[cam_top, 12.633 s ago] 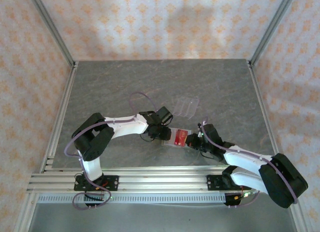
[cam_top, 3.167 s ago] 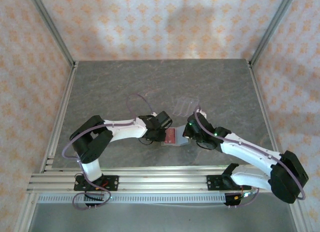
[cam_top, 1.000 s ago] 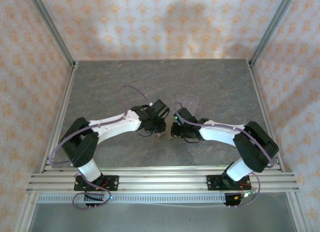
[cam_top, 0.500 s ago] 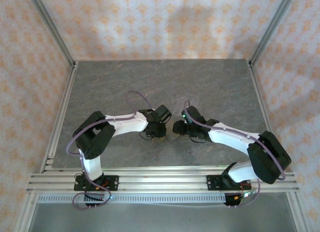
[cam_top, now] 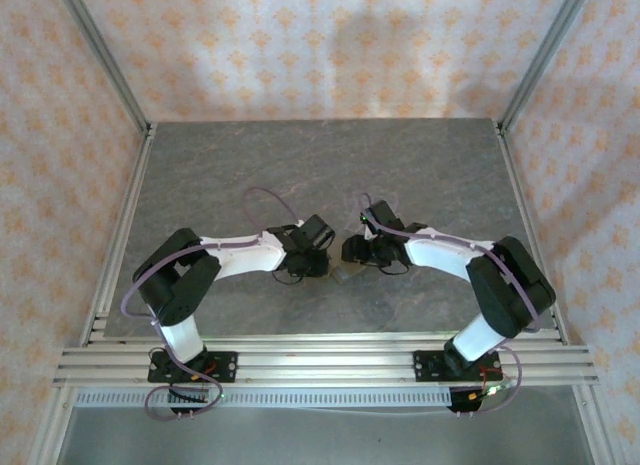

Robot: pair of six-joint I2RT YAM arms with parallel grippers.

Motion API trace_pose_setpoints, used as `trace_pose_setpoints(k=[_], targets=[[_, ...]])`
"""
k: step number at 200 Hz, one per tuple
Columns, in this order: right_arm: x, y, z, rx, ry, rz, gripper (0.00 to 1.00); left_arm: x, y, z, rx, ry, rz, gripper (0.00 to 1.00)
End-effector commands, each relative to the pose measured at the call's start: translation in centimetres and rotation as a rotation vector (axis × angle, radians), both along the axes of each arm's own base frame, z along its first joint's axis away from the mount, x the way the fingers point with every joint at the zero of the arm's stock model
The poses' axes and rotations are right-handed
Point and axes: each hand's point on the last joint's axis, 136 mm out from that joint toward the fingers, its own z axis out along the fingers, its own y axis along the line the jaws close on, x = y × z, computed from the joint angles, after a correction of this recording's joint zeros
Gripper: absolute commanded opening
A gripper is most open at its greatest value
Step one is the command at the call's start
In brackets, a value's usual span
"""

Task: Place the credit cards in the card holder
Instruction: Close the card holder at the center of the table, then turn over the card holder at the center of the table.

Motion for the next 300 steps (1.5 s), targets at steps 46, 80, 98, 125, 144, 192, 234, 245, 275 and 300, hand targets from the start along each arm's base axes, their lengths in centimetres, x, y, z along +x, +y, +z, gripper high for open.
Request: trace_pose_setpoints(k=[46,80,98,125,144,192,234,245,275,300], targets=[[-1.0,-1.1,-2.8,-0.111,-0.008,0.012,0.55,-1.0,1.7,4.0,0.045,0.005,-0.020,0.17],[-1.5,-1.7,-3.5,-0.159,-0.013,-0.009,0.57,-1.0,-1.1,3.5,0.028,0.016,-0.073,0.17],[-1.7,-1.8,-3.6,-0.160,-0.011,-0.015,0.58,-0.8,-1.9,2.5,0.026,0.029,-0.077,0.17],[-1.9,-1.1,-3.3,-0.116,-0.007,-0.005,0.59,-0.6,-1.7,0.6,0.062,0.048,-0.067,0.17],[-1.9,-0.6,-2.7,-0.063,-0.006,0.003,0.61,-1.0,-0.8,-1.0,0.099,0.060,-0.050,0.17],[-1.0,-0.5,-1.6,0.015,0.016,0.026,0.69,-3.0,1.8,-4.5,0.170,0.112,-0.037,0.16],[-0.8,-0.2,-2.6,0.042,0.068,0.057,0.70,-4.6,3.6,-6.6,0.207,0.143,-0.025,0.16],[-1.2,0.6,-2.9,0.081,0.092,0.080,0.68,-4.9,3.8,-7.1,0.206,0.152,-0.024,0.16],[-2.1,2.4,-2.7,0.208,0.129,0.119,0.65,-5.2,3.8,-8.0,0.210,0.164,-0.028,0.16],[-2.1,3.5,-0.9,0.303,0.105,0.144,0.61,-5.4,3.7,-9.1,0.228,0.176,-0.036,0.16]])
